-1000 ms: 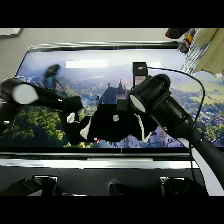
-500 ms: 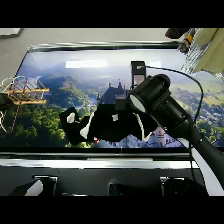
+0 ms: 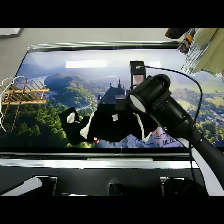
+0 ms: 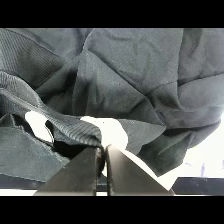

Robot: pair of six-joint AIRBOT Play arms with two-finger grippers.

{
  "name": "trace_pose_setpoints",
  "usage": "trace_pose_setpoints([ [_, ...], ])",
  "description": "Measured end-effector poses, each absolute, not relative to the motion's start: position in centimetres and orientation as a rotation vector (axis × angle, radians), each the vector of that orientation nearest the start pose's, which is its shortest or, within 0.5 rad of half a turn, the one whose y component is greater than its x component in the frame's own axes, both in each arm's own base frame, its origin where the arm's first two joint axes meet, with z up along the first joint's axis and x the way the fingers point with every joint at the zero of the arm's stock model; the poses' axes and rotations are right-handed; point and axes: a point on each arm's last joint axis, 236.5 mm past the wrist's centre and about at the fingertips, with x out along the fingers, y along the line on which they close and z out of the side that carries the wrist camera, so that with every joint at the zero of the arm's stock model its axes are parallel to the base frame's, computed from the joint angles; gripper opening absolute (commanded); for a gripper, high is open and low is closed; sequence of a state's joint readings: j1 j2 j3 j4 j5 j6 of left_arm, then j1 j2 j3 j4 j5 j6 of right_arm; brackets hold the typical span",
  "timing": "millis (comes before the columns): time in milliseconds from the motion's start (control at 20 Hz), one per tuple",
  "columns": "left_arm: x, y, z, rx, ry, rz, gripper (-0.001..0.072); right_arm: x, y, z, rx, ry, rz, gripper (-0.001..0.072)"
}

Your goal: Fold the clothes and pants, and hang the long-sleeved shirts on hangers.

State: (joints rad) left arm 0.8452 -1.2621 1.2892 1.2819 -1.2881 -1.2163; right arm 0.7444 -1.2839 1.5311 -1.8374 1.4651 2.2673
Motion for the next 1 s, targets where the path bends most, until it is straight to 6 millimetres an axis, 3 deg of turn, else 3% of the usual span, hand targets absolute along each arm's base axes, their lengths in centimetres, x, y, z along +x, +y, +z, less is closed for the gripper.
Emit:
trace_pose_setpoints([
  [200, 31.1, 27.8, 2.7, -0.344, 1.112, 0.296, 0.0557, 32.8, 21.7, 12.6, -0.003, 1.129, 0.043, 0.0051],
  [350, 31.6, 29.3, -0.1, -0.281, 1.135, 0.252, 0.0555, 32.7, 21.6, 12.6, -0.005, 1.13, 0.041, 0.0051],
  [600, 31.8, 29.8, -4.2, -0.254, 1.189, 0.184, 0.0534, 32.5, 21.3, 12.5, -0.012, 1.141, 0.029, 0.0051],
  [750, 31.7, 29.8, -5.9, -0.258, 1.215, 0.162, 0.0515, 32.4, 21.2, 12.4, -0.015, 1.146, 0.026, 0.0051],
  [850, 31.6, 29.8, -6.8, -0.255, 1.232, 0.152, 0.0455, 32.4, 21.2, 12.4, -0.015, 1.147, 0.025, 0.0051],
  [1000, 31.6, 29.6, -7.6, -0.25, 1.253, 0.136, 0.0456, 32.3, 21.1, 12.4, -0.016, 1.149, 0.023, 0.0051],
])
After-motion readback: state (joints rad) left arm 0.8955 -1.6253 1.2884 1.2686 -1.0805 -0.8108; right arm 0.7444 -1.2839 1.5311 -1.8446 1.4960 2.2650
